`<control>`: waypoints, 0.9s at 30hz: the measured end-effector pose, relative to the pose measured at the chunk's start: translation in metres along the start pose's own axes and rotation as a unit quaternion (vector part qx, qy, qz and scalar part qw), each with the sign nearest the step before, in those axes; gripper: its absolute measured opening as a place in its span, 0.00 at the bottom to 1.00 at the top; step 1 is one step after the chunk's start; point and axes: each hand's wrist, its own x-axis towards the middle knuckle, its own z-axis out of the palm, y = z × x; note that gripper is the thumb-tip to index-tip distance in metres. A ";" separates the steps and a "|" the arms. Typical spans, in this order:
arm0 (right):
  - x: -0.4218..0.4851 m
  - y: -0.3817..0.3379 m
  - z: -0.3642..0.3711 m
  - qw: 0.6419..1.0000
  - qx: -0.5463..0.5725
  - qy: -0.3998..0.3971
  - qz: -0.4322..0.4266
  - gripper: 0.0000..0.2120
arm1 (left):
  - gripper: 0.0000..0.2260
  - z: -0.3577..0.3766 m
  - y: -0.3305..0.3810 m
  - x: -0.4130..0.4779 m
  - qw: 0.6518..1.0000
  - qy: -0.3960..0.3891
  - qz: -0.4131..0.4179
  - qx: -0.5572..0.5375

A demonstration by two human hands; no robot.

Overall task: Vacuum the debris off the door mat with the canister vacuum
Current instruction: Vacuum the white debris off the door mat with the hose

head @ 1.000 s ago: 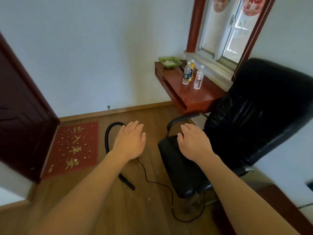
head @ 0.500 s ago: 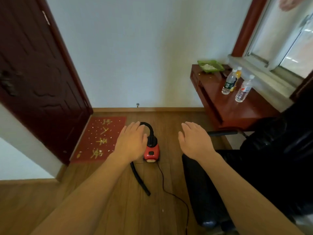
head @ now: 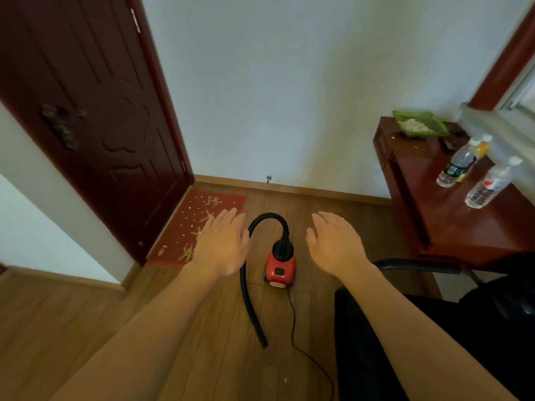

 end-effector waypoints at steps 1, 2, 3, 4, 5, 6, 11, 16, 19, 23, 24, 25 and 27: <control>0.009 -0.003 0.001 1.000 0.000 -0.002 -0.003 0.22 | 0.25 0.000 -0.006 0.006 1.000 0.001 -0.006 0.001; 0.018 -0.006 0.002 1.000 -0.001 -0.004 -0.005 0.22 | 0.25 0.001 -0.013 0.012 1.000 0.002 -0.012 0.002; 0.027 -0.010 0.004 1.000 -0.002 -0.006 -0.007 0.22 | 0.25 0.002 -0.020 0.018 1.000 0.002 -0.017 0.003; 0.036 -0.014 0.007 1.000 -0.003 -0.008 -0.008 0.23 | 0.25 0.002 -0.028 0.025 1.000 0.002 -0.021 0.003; 0.045 -0.018 0.010 1.000 -0.005 -0.012 -0.009 0.24 | 0.25 0.003 -0.035 0.033 1.000 0.001 -0.024 0.001; 0.054 -0.022 0.013 1.000 -0.005 -0.013 -0.010 0.24 | 0.25 0.004 -0.042 0.040 1.000 0.000 -0.025 -0.001; 0.102 -0.044 0.025 1.000 -0.011 -0.008 -0.002 0.21 | 0.25 0.004 -0.081 0.084 1.000 -0.007 -0.022 -0.012; 0.146 -0.074 0.036 1.000 0.002 -0.005 0.027 0.20 | 0.25 -0.007 -0.119 0.125 1.000 -0.017 0.004 -0.013; 0.164 -0.090 0.042 0.999 0.012 -0.009 0.046 0.19 | 0.25 -0.010 -0.142 0.146 1.000 -0.021 0.013 -0.016; 0.182 -0.099 0.051 0.997 0.024 -0.002 0.069 0.16 | 0.25 -0.009 -0.164 0.168 0.999 -0.029 0.016 -0.025; 0.187 -0.100 0.051 0.997 0.026 0.003 0.075 0.14 | 0.24 -0.009 -0.167 0.173 0.999 -0.031 0.019 -0.028; 0.192 -0.100 0.052 0.996 0.030 0.007 0.080 0.12 | 0.24 -0.009 -0.169 0.178 0.999 -0.033 0.021 -0.030; 0.201 -0.101 0.052 0.996 0.038 0.013 0.080 0.10 | 0.24 -0.009 -0.171 0.188 0.999 -0.035 0.022 -0.034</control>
